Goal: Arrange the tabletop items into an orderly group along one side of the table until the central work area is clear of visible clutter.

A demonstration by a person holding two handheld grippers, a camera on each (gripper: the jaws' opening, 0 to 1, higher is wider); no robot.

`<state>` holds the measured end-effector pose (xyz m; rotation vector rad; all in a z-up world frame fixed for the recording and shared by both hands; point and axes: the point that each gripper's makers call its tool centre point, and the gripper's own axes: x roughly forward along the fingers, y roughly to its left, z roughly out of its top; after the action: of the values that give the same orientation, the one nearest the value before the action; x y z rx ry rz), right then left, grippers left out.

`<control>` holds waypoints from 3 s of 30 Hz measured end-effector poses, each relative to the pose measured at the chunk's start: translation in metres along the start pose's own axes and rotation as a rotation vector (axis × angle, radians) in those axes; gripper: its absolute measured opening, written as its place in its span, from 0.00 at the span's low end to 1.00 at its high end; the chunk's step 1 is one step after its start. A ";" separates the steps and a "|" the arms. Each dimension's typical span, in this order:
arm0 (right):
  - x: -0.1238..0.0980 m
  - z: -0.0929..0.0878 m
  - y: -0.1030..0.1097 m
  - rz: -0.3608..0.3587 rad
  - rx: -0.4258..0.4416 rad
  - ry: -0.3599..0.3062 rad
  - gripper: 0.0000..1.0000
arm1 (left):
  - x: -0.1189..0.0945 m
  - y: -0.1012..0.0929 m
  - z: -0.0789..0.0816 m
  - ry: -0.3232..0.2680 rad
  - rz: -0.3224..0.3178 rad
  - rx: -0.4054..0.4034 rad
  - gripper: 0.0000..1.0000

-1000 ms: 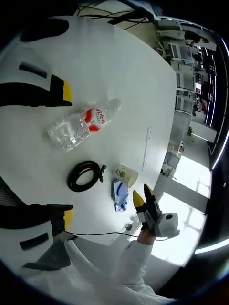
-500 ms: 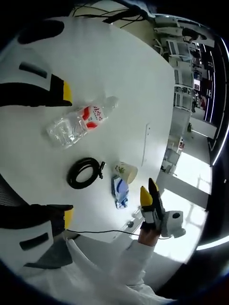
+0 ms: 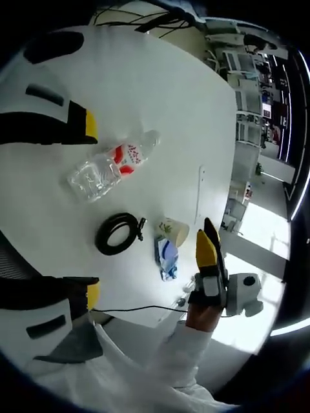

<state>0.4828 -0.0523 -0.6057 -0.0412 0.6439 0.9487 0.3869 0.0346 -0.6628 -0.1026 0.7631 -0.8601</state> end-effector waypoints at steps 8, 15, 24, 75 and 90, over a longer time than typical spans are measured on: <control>0.025 0.005 0.008 0.029 0.061 -0.012 0.38 | -0.004 0.005 0.002 -0.013 0.004 -0.006 0.86; 0.048 0.005 0.009 0.034 0.128 -0.009 0.38 | -0.008 0.010 0.002 -0.026 0.009 -0.014 0.86; 0.079 -0.004 0.009 0.034 0.233 0.000 0.36 | -0.009 0.014 0.000 -0.035 0.011 -0.026 0.86; 0.140 -0.045 -0.009 0.034 0.551 0.082 0.46 | 0.007 0.032 -0.013 -0.064 0.011 -0.103 0.83; 0.148 -0.050 -0.012 0.039 0.579 0.091 0.45 | 0.012 0.034 -0.017 -0.070 0.006 -0.116 0.82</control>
<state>0.5280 0.0350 -0.7270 0.4453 0.9863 0.7715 0.4028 0.0527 -0.6952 -0.2324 0.7475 -0.8021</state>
